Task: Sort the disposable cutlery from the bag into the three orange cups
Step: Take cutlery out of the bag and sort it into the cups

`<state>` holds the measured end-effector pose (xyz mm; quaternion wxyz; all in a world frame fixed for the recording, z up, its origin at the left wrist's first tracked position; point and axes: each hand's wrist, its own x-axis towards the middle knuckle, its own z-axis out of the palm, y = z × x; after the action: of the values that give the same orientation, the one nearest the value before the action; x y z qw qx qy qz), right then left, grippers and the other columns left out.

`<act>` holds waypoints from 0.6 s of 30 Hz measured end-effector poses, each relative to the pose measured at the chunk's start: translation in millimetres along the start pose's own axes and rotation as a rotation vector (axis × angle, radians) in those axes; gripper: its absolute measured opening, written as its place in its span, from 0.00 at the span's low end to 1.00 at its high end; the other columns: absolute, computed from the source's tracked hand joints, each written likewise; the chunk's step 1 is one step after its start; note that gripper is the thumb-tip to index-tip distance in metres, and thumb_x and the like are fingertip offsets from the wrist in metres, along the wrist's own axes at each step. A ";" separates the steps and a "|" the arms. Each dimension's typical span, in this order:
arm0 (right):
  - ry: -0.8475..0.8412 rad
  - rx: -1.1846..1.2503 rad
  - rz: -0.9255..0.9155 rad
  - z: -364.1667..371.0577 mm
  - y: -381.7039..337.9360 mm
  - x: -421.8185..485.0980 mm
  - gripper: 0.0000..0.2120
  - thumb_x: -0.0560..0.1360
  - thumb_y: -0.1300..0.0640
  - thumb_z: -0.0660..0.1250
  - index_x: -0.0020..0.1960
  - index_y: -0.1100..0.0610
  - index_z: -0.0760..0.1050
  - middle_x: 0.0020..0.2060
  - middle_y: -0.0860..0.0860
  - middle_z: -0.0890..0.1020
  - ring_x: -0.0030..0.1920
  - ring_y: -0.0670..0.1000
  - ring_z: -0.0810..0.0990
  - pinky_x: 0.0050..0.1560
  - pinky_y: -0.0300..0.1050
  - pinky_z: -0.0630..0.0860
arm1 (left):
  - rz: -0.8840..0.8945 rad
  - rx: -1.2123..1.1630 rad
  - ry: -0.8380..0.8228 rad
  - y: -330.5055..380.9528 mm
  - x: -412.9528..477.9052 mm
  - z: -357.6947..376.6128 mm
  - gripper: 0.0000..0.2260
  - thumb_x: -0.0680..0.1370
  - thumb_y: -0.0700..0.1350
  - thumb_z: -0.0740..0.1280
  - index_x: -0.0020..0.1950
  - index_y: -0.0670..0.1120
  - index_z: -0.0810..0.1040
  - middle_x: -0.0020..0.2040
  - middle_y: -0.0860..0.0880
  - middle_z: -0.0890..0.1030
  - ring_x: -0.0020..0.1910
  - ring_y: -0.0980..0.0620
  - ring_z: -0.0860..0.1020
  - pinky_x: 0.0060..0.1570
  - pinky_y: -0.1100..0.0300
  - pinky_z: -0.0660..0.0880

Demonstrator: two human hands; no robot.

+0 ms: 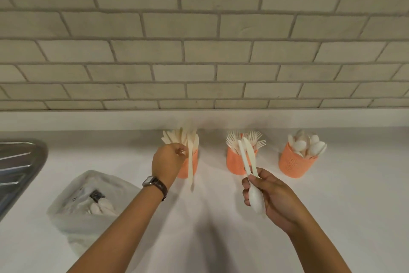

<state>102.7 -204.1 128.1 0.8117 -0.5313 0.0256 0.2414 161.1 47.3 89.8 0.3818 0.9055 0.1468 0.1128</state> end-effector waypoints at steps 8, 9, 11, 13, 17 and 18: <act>-0.002 -0.013 0.000 -5.2 2.3 -1.0 0.06 0.78 0.65 0.57 0.52 0.62 0.71 0.34 0.57 0.76 0.30 0.53 0.73 0.30 0.44 0.74 | -0.057 0.155 -0.098 3.3 0.4 10.2 0.10 0.72 0.47 0.67 0.32 0.44 0.81 0.31 0.48 0.79 0.33 0.48 0.76 0.34 0.59 0.71; -0.004 -0.017 0.001 -5.5 2.4 -1.3 0.06 0.78 0.65 0.57 0.52 0.62 0.71 0.34 0.57 0.76 0.30 0.53 0.73 0.30 0.44 0.74 | -0.055 0.136 -0.091 3.5 0.7 11.5 0.07 0.72 0.44 0.67 0.37 0.44 0.83 0.36 0.47 0.82 0.38 0.47 0.78 0.38 0.58 0.74; -0.004 -0.021 0.003 -6.7 2.5 -1.7 0.06 0.78 0.65 0.57 0.52 0.62 0.71 0.34 0.57 0.76 0.30 0.53 0.73 0.31 0.44 0.74 | -0.046 0.080 -0.056 3.9 0.9 11.6 0.07 0.73 0.40 0.66 0.41 0.41 0.83 0.37 0.46 0.82 0.40 0.45 0.78 0.39 0.57 0.75; -0.001 -0.024 0.002 -8.9 2.5 -2.1 0.06 0.78 0.65 0.57 0.52 0.62 0.71 0.34 0.57 0.76 0.30 0.53 0.73 0.31 0.44 0.74 | -0.040 -0.019 -0.005 5.0 1.4 6.6 0.07 0.75 0.41 0.66 0.41 0.41 0.82 0.34 0.47 0.79 0.36 0.47 0.75 0.32 0.61 0.69; 0.003 -0.020 0.008 -12.4 4.7 -1.9 0.07 0.78 0.65 0.57 0.54 0.62 0.70 0.35 0.57 0.76 0.30 0.53 0.73 0.31 0.44 0.74 | 0.007 -0.216 0.110 11.3 12.2 -16.9 0.07 0.77 0.45 0.65 0.45 0.44 0.81 0.36 0.47 0.80 0.32 0.51 0.74 0.32 0.61 0.66; 0.004 -0.019 0.011 -12.2 5.1 -1.6 0.07 0.78 0.65 0.57 0.55 0.62 0.70 0.35 0.57 0.75 0.30 0.53 0.73 0.31 0.44 0.74 | 0.034 -0.264 0.138 14.8 15.5 -22.7 0.07 0.77 0.45 0.65 0.44 0.43 0.80 0.35 0.46 0.79 0.30 0.51 0.72 0.31 0.61 0.66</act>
<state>101.8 -213.8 118.9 0.8052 -0.5393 0.0277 0.2451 171.0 57.8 117.4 0.4846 0.8399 0.1413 0.1993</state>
